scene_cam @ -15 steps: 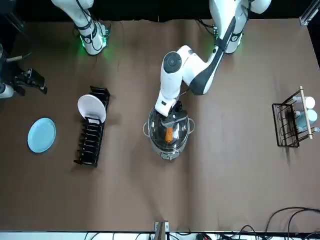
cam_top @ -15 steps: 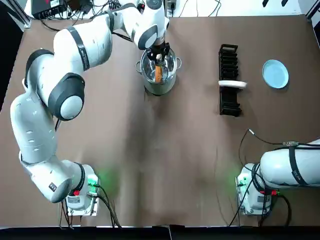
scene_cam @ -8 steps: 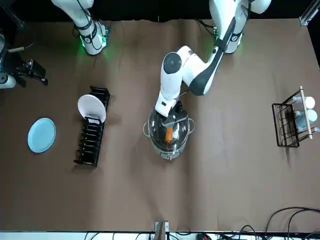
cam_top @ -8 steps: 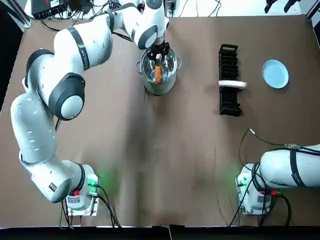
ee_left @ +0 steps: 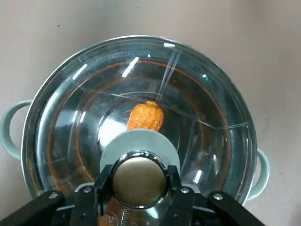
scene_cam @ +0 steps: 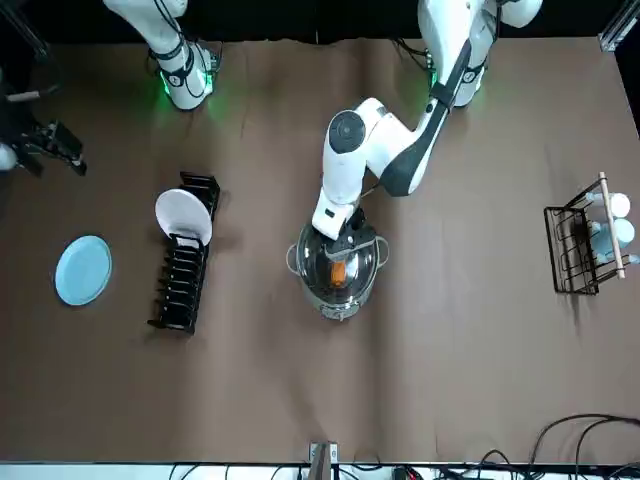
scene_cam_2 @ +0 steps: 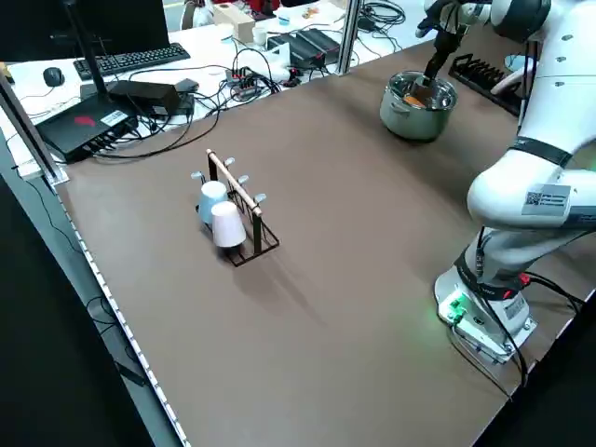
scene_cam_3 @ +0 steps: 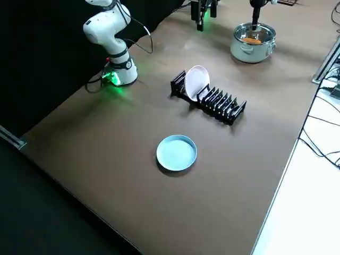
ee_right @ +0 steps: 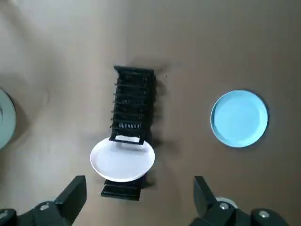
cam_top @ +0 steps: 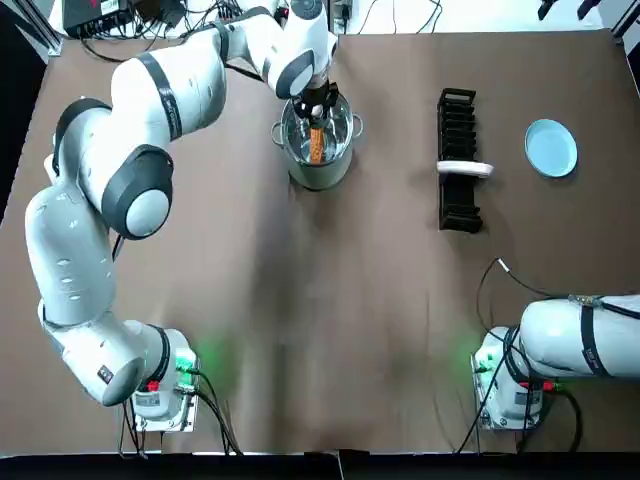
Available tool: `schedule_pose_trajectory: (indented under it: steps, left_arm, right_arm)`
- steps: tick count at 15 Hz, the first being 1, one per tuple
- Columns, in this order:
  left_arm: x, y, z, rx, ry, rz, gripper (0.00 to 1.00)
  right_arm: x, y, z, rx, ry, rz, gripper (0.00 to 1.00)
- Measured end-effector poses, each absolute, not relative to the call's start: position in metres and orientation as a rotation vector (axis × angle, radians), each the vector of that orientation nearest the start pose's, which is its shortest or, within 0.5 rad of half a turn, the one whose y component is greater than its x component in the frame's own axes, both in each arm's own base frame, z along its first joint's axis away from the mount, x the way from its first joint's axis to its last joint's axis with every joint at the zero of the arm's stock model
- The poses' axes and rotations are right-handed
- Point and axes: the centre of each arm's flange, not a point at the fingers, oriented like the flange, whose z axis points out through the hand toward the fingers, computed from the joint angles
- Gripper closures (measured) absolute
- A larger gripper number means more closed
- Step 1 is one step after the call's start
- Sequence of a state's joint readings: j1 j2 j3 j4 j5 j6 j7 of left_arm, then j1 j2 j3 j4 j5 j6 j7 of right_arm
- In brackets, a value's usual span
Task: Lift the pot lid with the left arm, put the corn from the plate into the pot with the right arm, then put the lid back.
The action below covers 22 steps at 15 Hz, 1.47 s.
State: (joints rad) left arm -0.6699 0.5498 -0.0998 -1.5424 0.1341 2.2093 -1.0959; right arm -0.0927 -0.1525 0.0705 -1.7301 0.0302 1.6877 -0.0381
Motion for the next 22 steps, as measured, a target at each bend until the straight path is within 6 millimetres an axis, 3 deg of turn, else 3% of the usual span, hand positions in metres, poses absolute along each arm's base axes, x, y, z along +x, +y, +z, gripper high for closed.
schedule_pose_trajectory:
  steps: [3, 6, 7, 12, 13, 15, 17, 20, 22]
  left_arm:
    - [0.52, -0.483, 0.345, -3.165, -0.43, -0.197, 0.5]
    - [0.52, -0.483, 0.345, -3.165, -0.43, -0.197, 0.5]
    - [0.52, -0.483, 0.343, -3.165, -0.429, -0.196, 0.45]
    - [0.523, -0.485, 0.339, -3.171, -0.432, -0.202, 0.01]
    - [0.524, -0.484, 0.345, -3.174, -0.438, -0.21, 0.0]
    - [0.532, -0.472, 0.367, -3.16, -0.472, -0.211, 0.0]
    - [0.546, -0.445, 0.403, -3.14, -0.54, -0.222, 0.0]
    - [0.564, -0.388, 0.469, -3.121, -0.547, -0.249, 0.0]
    - [0.568, -0.343, 0.505, -3.107, -0.456, -0.202, 0.0]
  right_arm:
    - [0.52, -0.006, 0.66, -3.12, -0.036, -0.236, 0.0]
    - [0.525, -0.013, 0.662, -3.119, -0.016, -0.238, 0.0]
    - [0.525, -0.014, 0.659, -3.12, -0.016, -0.214, 0.0]
    - [0.527, -0.014, 0.631, -3.123, -0.016, -0.087, 0.0]
    - [0.529, -0.015, 0.624, -3.123, -0.012, -0.095, 0.0]
    - [0.531, -0.017, 0.618, -3.125, -0.007, -0.12, 0.0]
    - [0.529, -0.025, 0.635, -3.126, 0.016, -0.179, 0.0]
    - [0.514, -0.031, 0.676, -3.126, 0.032, -0.14, 0.0]
    - [0.51, -0.026, 0.686, -3.125, 0.019, -0.13, 0.0]
